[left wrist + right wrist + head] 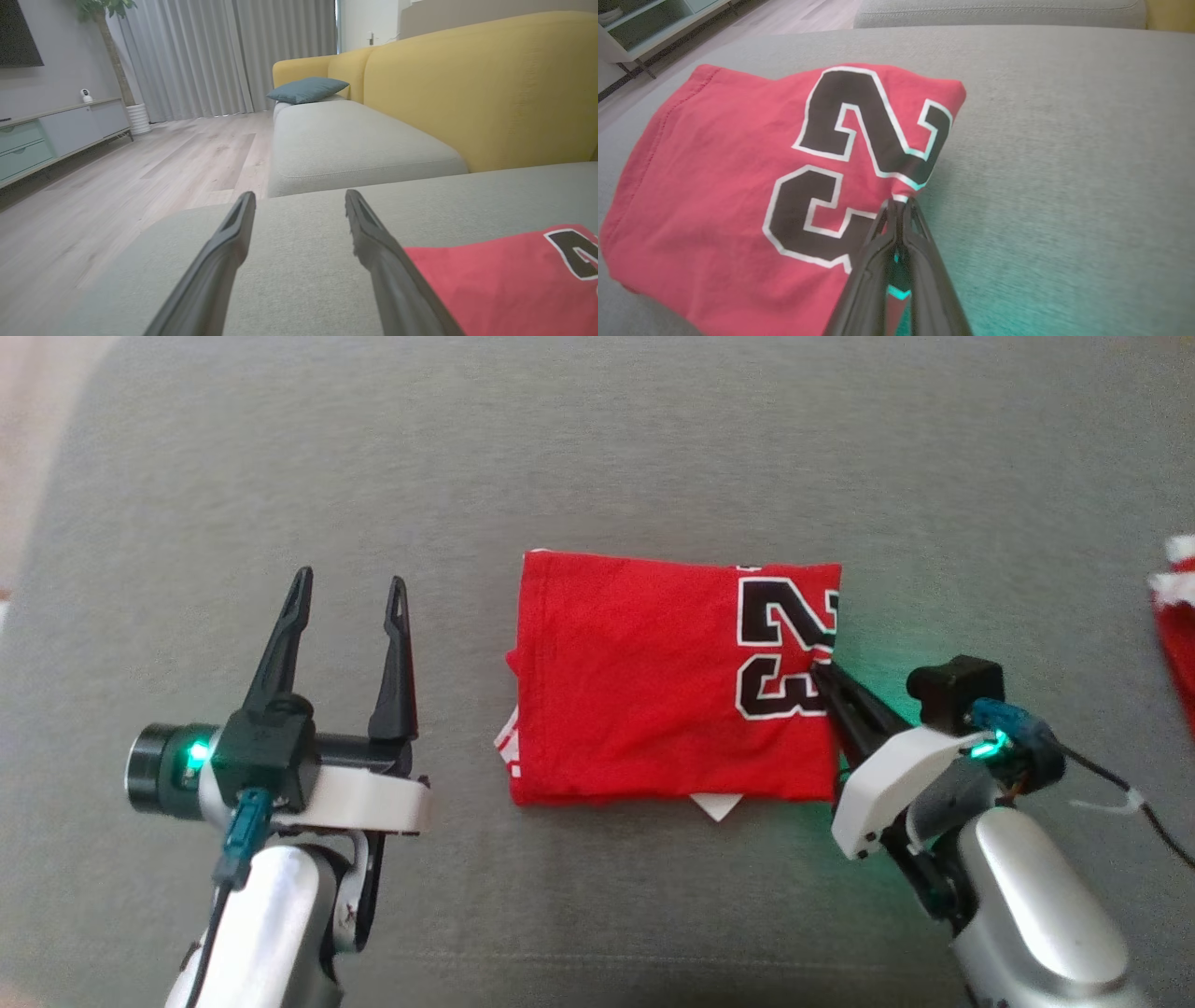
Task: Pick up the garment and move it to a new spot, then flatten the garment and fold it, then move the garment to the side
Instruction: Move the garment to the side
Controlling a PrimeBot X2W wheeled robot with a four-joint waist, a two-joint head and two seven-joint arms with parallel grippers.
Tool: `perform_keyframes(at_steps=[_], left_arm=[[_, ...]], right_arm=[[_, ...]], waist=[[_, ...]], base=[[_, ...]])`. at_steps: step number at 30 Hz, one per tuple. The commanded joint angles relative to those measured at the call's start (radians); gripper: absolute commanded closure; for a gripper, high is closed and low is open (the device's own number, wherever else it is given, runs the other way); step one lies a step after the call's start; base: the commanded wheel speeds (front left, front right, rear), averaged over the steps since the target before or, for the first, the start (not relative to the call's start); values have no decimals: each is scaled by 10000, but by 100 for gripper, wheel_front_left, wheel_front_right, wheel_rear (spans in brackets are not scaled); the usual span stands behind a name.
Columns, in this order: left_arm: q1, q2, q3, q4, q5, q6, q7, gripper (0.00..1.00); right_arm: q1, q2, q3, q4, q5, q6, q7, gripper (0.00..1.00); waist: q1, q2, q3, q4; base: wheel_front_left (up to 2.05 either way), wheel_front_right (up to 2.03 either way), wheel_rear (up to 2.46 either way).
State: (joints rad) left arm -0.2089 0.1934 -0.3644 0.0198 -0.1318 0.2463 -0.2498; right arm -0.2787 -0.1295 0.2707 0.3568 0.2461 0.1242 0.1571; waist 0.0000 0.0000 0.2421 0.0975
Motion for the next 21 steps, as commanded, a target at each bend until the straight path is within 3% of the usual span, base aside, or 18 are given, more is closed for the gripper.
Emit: perform_keyframes(at_steps=[1, 13, 21], left_arm=[[-249, 185, 447, -418, 132, -19, -119, 0], [-604, 355, 271, -721, 457, -386, -120, 0], [-1397, 515, -59, -802, 739, -729, -88, 0]], right_arm=[[-139, -224, 200, -550, -52, 65, -111, 100], [-716, -1408, -187, -1583, 70, 65, 157, 100], [-1855, -1724, -1312, -1201, 240, 65, -80, 100]], waist=[[0, 0, 27, -618], [0, 0, 598, -3394], [0, 0, 1455, -4203]], base=[[0, 0, 0], [0, 0, 0], [0, 0, 0]])
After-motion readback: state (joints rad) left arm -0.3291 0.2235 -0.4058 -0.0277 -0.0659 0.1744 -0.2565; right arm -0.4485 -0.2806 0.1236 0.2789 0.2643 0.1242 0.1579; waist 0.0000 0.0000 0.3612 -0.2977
